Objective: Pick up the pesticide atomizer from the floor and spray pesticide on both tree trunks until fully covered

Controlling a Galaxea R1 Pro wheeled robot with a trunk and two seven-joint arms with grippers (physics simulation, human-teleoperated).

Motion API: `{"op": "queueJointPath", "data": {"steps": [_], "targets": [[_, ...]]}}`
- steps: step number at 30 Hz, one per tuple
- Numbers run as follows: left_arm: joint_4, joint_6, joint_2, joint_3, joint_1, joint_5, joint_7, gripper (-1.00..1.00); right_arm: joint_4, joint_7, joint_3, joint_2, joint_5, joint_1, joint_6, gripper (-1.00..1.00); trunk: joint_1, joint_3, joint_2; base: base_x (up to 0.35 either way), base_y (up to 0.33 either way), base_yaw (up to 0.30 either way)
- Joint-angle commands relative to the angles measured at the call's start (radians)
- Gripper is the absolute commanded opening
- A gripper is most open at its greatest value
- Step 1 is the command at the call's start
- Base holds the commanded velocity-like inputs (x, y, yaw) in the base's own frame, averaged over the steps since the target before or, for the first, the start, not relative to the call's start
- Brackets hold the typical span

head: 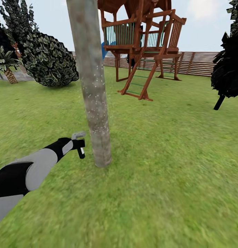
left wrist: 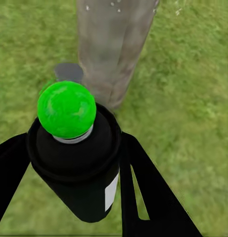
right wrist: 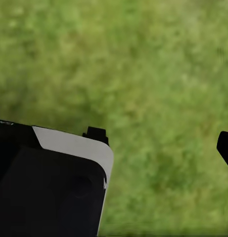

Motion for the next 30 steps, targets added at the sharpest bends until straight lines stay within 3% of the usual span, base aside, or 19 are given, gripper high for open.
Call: {"op": "queueJointPath", "data": {"steps": [1,8,13,16,19,22,30], "targets": [[-0.002,0.002,0.000,0.007,0.005,0.007,-0.001,-1.00,0.001,-0.002,0.009,0.000,-0.007,-0.001,-0.003,1.00,0.000,-0.001,-0.001,-0.319,0.000,0.000],[-0.001,-0.014,-0.011,0.007,0.067,0.005,-0.001,-1.00,0.001,-0.002,0.009,-0.001,-0.007,-0.001,-0.003,1.00,0.000,-0.001,-0.001,-0.232,0.000,0.000],[-0.002,-0.139,-0.022,0.006,0.199,-0.027,-0.001,-1.00,0.001,-0.003,0.008,-0.016,-0.007,-0.001,-0.004,1.00,0.000,-0.001,-0.001,-0.012,0.000,0.000],[-0.001,-0.182,-0.023,0.007,0.268,-0.041,-0.001,-1.00,-0.001,-0.004,0.007,-0.021,-0.008,0.000,-0.004,1.00,0.000,-0.001,-0.001,-0.001,0.000,0.000],[-0.002,-0.258,-0.023,0.007,0.387,-0.045,0.000,-1.00,-0.002,-0.005,0.007,-0.023,-0.008,-0.001,-0.005,1.00,0.000,-0.001,-0.001,0.000,0.000,0.000],[-0.002,-0.279,-0.023,0.007,0.413,-0.045,0.001,-1.00,-0.004,-0.006,0.008,-0.023,-0.008,-0.001,-0.005,1.00,0.000,-0.001,-0.001,0.000,0.000,0.000],[-0.001,-0.283,-0.023,0.006,0.420,-0.045,0.000,-1.00,-0.005,-0.007,0.010,-0.024,-0.007,0.000,-0.006,1.00,0.000,-0.001,-0.001,0.000,0.000,0.000]]}}
